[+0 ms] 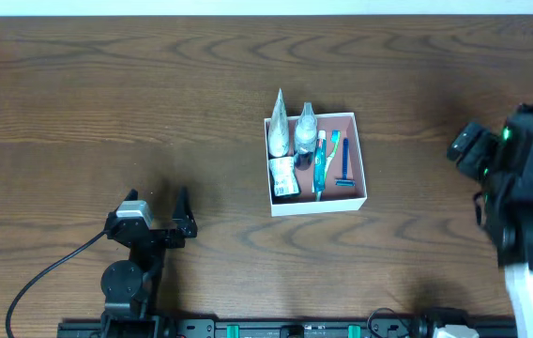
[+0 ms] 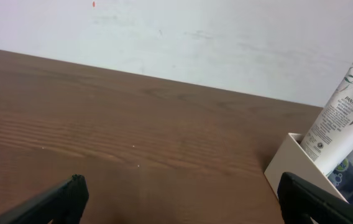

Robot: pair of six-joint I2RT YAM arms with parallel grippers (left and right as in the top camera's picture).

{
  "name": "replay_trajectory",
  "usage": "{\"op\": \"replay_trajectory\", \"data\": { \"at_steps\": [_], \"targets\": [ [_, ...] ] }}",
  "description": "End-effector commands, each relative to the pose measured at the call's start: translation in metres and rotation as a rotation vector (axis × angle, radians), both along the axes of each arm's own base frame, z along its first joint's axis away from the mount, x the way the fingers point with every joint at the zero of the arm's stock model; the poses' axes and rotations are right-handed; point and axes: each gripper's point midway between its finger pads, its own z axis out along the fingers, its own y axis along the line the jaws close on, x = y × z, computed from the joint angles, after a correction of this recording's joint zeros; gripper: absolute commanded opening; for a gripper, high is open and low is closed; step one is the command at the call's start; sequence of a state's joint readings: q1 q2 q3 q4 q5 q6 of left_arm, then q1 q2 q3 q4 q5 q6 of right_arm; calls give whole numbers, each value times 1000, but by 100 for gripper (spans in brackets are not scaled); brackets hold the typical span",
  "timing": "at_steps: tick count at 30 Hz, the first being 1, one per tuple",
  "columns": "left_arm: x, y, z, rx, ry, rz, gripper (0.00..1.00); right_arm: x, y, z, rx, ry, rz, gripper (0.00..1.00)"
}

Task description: Pack container

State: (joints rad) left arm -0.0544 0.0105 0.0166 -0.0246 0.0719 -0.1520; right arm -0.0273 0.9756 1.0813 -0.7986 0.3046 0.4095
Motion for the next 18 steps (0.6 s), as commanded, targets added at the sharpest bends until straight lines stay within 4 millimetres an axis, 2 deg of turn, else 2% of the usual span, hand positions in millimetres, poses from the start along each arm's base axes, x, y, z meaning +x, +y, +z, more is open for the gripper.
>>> {"op": "replay_trajectory", "data": {
  "at_steps": [1,4,8,11,14,18],
  "targets": [
    [-1,-3,-15,22,47,-16,98,-21,21,14,-16,-82,69,99],
    [-1,-3,-15,22,47,-16,98,-42,29,6,-10,-122,107,99],
    [-1,-3,-15,22,47,-17,98,-60,42,-25,91,-180,151,99],
    [-1,-3,-15,22,47,-16,98,-60,40,-39,142,-302,120,99],
    [-1,-3,-15,22,48,-16,98,-55,43,-42,135,-423,153,99],
    [-1,-3,-15,22,47,-16,98,-49,60,-40,21,-564,330,99]
  ]
}}
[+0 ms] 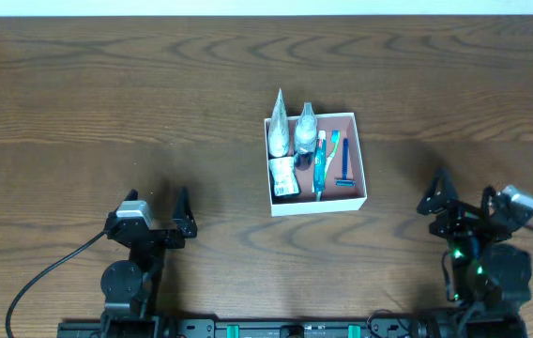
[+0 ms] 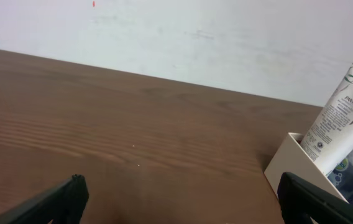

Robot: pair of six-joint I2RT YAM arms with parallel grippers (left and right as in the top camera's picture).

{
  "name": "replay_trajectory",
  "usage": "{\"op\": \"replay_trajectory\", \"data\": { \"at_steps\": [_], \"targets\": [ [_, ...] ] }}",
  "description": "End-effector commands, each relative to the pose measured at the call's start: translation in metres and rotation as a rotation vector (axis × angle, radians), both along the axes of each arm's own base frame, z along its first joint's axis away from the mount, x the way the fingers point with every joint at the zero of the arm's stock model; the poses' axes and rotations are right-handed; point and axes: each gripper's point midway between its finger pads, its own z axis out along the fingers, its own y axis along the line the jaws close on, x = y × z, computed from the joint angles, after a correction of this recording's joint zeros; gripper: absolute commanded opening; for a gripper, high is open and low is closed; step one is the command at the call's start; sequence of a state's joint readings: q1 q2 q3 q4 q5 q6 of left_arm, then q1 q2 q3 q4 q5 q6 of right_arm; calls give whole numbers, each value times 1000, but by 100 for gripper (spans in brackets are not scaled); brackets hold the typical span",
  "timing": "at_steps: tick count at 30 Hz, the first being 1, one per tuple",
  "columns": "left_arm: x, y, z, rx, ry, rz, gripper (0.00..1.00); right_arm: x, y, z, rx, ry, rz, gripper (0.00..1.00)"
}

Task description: Pack container

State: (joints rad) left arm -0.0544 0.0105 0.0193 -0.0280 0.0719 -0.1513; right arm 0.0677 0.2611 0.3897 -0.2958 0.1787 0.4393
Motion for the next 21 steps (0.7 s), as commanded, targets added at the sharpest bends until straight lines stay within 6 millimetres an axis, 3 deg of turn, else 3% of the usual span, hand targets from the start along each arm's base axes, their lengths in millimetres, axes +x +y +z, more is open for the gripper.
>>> {"op": "replay_trajectory", "data": {
  "at_steps": [1,5,21],
  "targets": [
    [-1,-3,-16,21,47,-16,98,1,21,-6,-140,-78,149,99],
    [-1,-3,-16,21,47,-16,98,1,37,-15,-278,-154,261,99],
    [-1,-3,-16,21,47,-17,98,4,32,-74,-282,-96,249,99]
  ]
}}
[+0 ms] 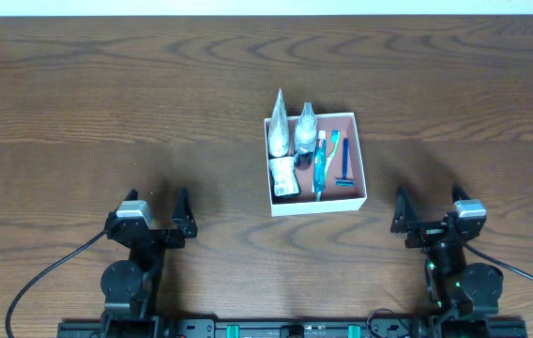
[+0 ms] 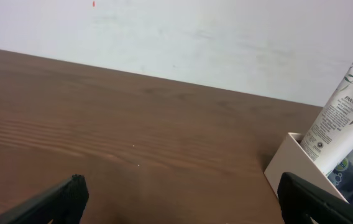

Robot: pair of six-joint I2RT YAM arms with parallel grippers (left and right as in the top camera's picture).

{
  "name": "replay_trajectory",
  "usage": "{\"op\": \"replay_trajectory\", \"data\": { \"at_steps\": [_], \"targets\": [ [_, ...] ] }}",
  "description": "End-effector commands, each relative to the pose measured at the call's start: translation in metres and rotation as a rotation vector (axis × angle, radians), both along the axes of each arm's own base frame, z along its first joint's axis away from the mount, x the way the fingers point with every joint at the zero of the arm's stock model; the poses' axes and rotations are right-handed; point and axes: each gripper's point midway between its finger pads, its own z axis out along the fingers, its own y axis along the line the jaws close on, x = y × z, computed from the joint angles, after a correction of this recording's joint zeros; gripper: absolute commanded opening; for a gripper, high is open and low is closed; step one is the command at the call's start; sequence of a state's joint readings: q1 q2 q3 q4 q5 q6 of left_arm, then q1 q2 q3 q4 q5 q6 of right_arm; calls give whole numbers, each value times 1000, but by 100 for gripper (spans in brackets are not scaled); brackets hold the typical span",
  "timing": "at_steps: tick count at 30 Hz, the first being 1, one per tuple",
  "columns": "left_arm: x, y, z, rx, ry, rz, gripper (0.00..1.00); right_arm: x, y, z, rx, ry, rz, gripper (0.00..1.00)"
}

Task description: Pack container

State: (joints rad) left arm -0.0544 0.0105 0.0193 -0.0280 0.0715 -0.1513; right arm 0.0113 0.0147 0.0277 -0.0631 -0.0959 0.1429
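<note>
A white open box [image 1: 359, 178] stands mid-table, its wall also in the left wrist view [image 2: 286, 163]. Inside it are a white Pantene tube [image 1: 278, 127] [image 2: 341, 118], a clear bottle [image 1: 306, 126], a small sachet [image 1: 283, 176], a teal toothbrush [image 1: 320, 161] and a blue razor [image 1: 345, 164]. My left gripper [image 1: 155, 208] [image 2: 179, 198] rests open and empty at the near left of the table. At the near right my right gripper [image 1: 429, 208] stands open with nothing between its fingers.
Bare brown wood table [image 1: 107, 103] surrounds the box. A white wall [image 2: 176, 37] runs behind the table's far edge. Black cables [image 1: 41, 277] trail from both arm bases along the near edge.
My right arm has come from the near right, angled toward the box, to its place at the near right edge, pointing straight ahead. The left arm and the box's contents have not moved.
My right arm was raised at the far right edge of the view. Then it was low at the near right, turned toward the box. Now it sits parked at the near edge, mirroring the left arm, which stayed still throughout.
</note>
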Motion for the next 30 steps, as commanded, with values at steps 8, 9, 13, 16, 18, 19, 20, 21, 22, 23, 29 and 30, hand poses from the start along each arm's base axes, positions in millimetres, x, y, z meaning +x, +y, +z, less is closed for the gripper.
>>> {"op": "replay_trajectory", "data": {
  "at_steps": [8,9,13,16,18,19,20,21,22,23,29,30],
  "targets": [
    [-1,-3,-16,21,47,-17,98,1,-2,-10,-55,11,-4,99],
    [-1,-3,-16,21,47,-17,98,1,-2,-10,-54,11,-4,99],
    [-1,-3,-16,21,47,-17,98,1,-2,-9,-54,10,-3,99],
    [-1,-3,-16,21,47,-17,98,1,-2,-9,-54,10,-3,99],
    [-1,-3,-16,21,47,-17,98,1,-2,-9,-54,10,-3,99],
    [-1,-3,-16,21,47,-17,98,1,-2,-9,-54,10,-3,99],
    [-1,-3,-16,21,47,-17,98,1,-2,-9,-54,10,-3,99],
    [-1,-3,-16,21,47,-17,98,1,-2,-9,-54,10,-3,99],
    [-1,-3,-16,21,47,-17,98,1,-2,-9,-54,10,-3,99],
    [-1,-3,-16,21,47,-17,98,1,-2,-9,-54,10,-3,99],
    [-1,-3,-16,21,47,-17,98,1,-2,-9,-54,10,-3,99],
    [-1,-3,-16,21,47,-17,98,1,-2,-9,-54,10,-3,99]
  ]
}}
